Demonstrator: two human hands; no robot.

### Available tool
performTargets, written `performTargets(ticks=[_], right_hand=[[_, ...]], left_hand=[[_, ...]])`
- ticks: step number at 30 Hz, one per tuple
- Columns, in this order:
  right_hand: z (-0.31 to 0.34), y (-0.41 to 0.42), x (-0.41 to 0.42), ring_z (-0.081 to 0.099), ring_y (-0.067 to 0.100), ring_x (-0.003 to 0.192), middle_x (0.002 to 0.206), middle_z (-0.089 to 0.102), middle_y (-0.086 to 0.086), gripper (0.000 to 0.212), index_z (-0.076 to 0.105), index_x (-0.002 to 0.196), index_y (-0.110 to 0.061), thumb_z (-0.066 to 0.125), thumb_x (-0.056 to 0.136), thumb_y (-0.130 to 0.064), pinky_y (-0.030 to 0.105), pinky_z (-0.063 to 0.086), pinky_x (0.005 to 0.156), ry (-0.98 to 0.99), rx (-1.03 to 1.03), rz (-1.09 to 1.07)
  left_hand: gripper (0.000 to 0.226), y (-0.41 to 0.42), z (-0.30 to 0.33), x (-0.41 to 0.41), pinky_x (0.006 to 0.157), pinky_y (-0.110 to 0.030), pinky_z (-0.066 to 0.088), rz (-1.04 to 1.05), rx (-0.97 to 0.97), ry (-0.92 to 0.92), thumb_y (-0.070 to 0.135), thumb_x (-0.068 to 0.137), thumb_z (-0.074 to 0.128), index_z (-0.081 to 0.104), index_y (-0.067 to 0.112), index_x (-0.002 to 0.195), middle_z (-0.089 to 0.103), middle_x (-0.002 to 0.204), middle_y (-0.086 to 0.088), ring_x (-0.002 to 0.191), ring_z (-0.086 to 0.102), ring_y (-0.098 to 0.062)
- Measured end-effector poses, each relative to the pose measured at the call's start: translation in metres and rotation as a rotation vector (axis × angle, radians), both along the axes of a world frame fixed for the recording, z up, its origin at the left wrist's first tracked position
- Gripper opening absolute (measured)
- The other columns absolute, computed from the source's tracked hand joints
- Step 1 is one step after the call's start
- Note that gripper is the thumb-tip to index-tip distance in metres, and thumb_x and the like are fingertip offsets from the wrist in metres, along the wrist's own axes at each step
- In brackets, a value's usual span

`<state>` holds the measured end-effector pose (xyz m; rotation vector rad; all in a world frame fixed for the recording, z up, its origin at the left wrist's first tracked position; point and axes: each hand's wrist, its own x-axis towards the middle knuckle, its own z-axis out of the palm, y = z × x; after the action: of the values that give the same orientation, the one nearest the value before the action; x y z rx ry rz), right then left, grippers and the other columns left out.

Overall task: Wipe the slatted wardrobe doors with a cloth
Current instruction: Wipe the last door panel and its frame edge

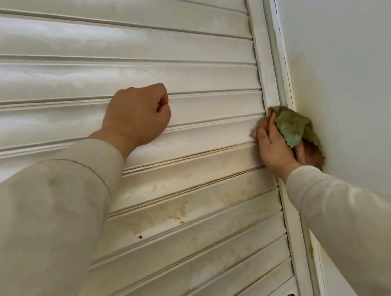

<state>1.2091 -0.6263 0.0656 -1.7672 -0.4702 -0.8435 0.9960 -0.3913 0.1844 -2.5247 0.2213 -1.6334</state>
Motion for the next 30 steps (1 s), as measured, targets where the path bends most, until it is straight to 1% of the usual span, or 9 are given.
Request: performTargets(ticks=[4,7,9,11,13,16,20,24,30], right_hand=[[-0.064,0.007,-0.011,0.030,0.015,0.144,0.145,0.049,-0.010,0.072,-0.006,0.154,-0.043,0.026,0.093,-0.067,0.038,0.005,0.124,0.192,0.073,0.121],[-0.075,0.001,-0.014,0.019,0.019,0.149,0.159,0.031,-0.005,0.068,-0.004,0.155,-0.043,0.028,0.097,-0.060,0.041,0.001,0.124,0.226,0.056,0.074],[-0.063,-0.006,-0.027,0.007,0.020,0.152,0.164,0.013,-0.003,0.063,0.000,0.158,-0.033,0.025,0.102,-0.051,0.037,-0.006,0.122,0.170,-0.095,-0.070],[-0.045,-0.009,-0.036,0.001,0.018,0.152,0.166,0.005,-0.001,0.061,0.005,0.159,-0.027,0.025,0.105,-0.046,0.031,-0.008,0.121,0.067,-0.234,-0.110],[-0.019,-0.004,-0.041,-0.003,0.017,0.152,0.166,0.000,0.001,0.064,0.003,0.159,-0.024,0.026,0.104,-0.048,0.030,-0.009,0.120,0.017,-0.283,-0.033],[0.010,0.007,-0.044,-0.010,0.018,0.151,0.165,-0.010,-0.003,0.070,-0.009,0.157,-0.032,0.020,0.100,-0.061,0.037,-0.011,0.120,0.083,-0.309,0.011],[-0.013,0.013,-0.043,-0.007,0.019,0.152,0.165,-0.008,-0.007,0.065,-0.006,0.156,-0.037,0.020,0.101,-0.060,0.036,-0.009,0.120,0.156,-0.218,0.044],[-0.021,0.004,-0.052,-0.003,0.011,0.152,0.164,-0.002,-0.013,0.062,0.003,0.157,-0.036,0.026,0.102,-0.055,0.036,-0.005,0.123,0.169,-0.159,0.127],[-0.009,-0.006,-0.075,0.013,0.019,0.151,0.164,0.013,-0.004,0.062,0.007,0.159,-0.026,0.034,0.105,-0.042,0.030,0.009,0.118,0.210,-0.253,0.139]], left_hand=[[0.009,-0.001,-0.001,-0.003,0.068,-0.032,0.045,0.006,-0.038,0.003,0.025,0.091,0.051,0.058,0.022,0.086,0.063,0.070,0.005,0.071,0.058,-0.025],[0.009,-0.003,-0.003,-0.004,0.069,-0.033,0.045,0.005,-0.061,0.018,0.027,0.091,0.051,0.059,0.024,0.086,0.065,0.073,0.004,0.073,0.059,-0.026],[0.009,-0.004,-0.004,-0.004,0.067,-0.031,0.042,0.007,-0.070,0.028,0.027,0.091,0.052,0.058,0.024,0.085,0.065,0.073,0.005,0.073,0.058,-0.025],[0.009,-0.004,-0.004,-0.004,0.067,-0.031,0.041,0.000,-0.076,0.032,0.026,0.091,0.051,0.058,0.024,0.085,0.063,0.072,0.005,0.073,0.057,-0.025],[0.009,-0.003,-0.003,-0.004,0.066,-0.031,0.040,0.000,-0.069,0.019,0.025,0.091,0.051,0.057,0.024,0.084,0.063,0.071,0.005,0.073,0.057,-0.026],[0.009,-0.003,-0.002,-0.003,0.066,-0.031,0.040,-0.005,-0.066,0.011,0.025,0.091,0.052,0.058,0.023,0.085,0.064,0.072,0.005,0.073,0.057,-0.026],[0.009,-0.004,-0.001,-0.001,0.070,-0.034,0.047,-0.004,-0.061,0.007,0.027,0.091,0.050,0.058,0.024,0.086,0.065,0.075,0.004,0.075,0.058,-0.027],[0.008,-0.008,-0.003,-0.002,0.070,-0.031,0.042,0.012,-0.116,0.023,0.028,0.090,0.050,0.057,0.027,0.086,0.065,0.077,0.006,0.078,0.058,-0.024],[0.008,-0.014,-0.008,-0.029,0.070,-0.029,0.038,-0.018,-0.152,0.210,0.025,0.090,0.054,0.059,0.026,0.085,0.060,0.080,0.010,0.083,0.055,-0.020]])
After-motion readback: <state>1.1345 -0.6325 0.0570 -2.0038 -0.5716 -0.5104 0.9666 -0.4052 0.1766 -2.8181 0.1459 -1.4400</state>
